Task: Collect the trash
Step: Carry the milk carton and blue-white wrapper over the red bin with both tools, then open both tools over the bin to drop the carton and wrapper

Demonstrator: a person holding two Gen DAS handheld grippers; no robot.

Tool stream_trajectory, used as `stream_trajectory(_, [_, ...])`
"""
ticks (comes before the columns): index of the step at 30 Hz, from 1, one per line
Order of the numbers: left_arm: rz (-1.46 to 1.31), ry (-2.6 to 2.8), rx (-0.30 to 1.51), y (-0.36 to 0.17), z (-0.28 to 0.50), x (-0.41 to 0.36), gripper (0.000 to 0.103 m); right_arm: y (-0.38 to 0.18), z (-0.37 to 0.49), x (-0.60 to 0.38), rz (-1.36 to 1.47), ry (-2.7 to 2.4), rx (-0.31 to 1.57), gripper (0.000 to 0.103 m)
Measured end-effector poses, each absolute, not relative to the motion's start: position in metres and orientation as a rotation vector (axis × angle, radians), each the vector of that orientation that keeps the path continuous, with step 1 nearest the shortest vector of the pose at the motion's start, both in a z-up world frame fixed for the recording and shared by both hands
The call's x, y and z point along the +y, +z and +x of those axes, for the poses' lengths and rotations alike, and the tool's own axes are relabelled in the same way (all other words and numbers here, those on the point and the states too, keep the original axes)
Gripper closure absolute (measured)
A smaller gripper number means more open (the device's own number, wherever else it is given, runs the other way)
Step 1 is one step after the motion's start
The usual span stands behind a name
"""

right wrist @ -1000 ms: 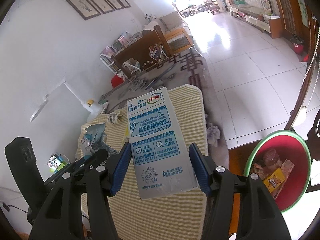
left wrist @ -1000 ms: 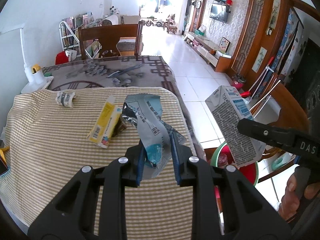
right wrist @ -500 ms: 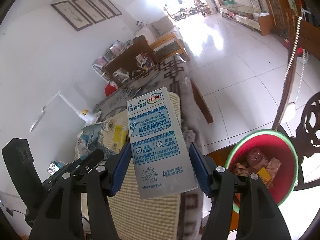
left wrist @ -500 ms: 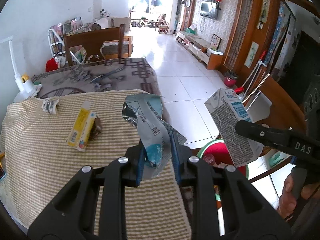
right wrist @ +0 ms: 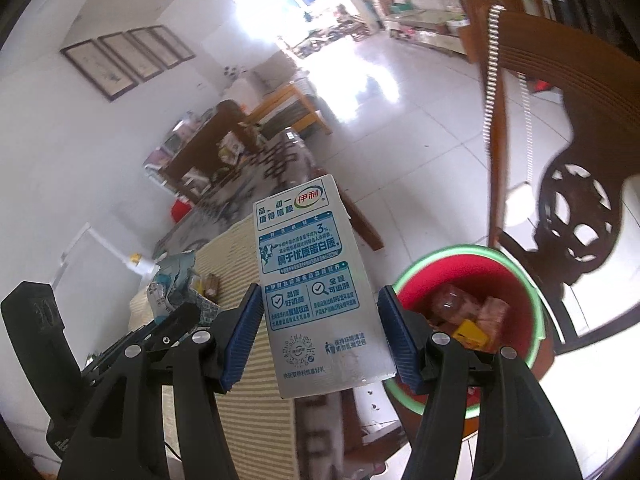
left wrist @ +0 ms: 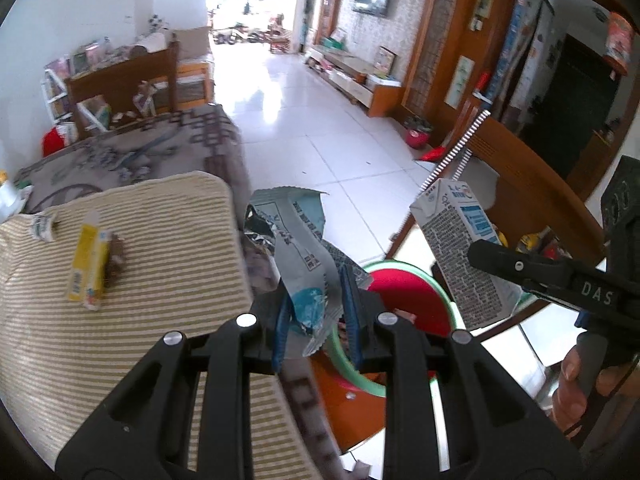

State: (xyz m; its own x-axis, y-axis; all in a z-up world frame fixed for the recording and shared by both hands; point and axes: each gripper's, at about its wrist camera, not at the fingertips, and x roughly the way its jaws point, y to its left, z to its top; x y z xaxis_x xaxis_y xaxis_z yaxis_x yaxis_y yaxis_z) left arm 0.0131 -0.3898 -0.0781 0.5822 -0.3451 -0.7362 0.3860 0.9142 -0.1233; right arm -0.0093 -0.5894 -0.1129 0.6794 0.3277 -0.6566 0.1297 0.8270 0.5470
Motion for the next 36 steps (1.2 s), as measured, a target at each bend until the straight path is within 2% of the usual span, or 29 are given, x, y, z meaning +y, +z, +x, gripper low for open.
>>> stream_trajectory(23, [0.155, -0.609, 1.010, -0.134, 0.031, -0.474, 0.079, -0.151, -0.031, -0.662, 0.703, -0.060, 0.879, 0.045])
stream_trajectory(24, [0.158, -0.606, 1.009, -0.134, 0.031, -0.476, 0.075, -0.151, -0.030, -0.663, 0.703, -0.065, 0.880, 0.044])
stream_trajectory(25, [0.158, -0.602, 1.002, -0.134, 0.031, -0.477, 0.064, -0.152, -0.028, -0.664, 0.703, -0.075, 0.883, 0.044])
stream_trajectory(26, [0.154, -0.602, 0.996, -0.133, 0.031, -0.477, 0.060, -0.152, -0.028, -0.665, 0.706, -0.081, 0.884, 0.043])
stream_trajectory(28, [0.145, -0.600, 0.976, -0.130, 0.031, -0.477, 0.041, -0.154, -0.026, -0.667, 0.722, -0.087, 0.886, 0.040])
stream_trajectory(29, [0.144, -0.599, 0.970, -0.129, 0.032, -0.477, 0.040, -0.155, -0.025, -0.669, 0.733, -0.095, 0.884, 0.034])
stream_trajectory(30, [0.144, -0.598, 0.966, -0.128, 0.034, -0.477, 0.040, -0.156, -0.025, -0.671, 0.742, -0.101, 0.878, 0.032])
stream_trajectory(36, [0.145, -0.591, 0.961, -0.126, 0.040, -0.471, 0.039, -0.153, -0.018, -0.669, 0.728, -0.110, 0.872, 0.032])
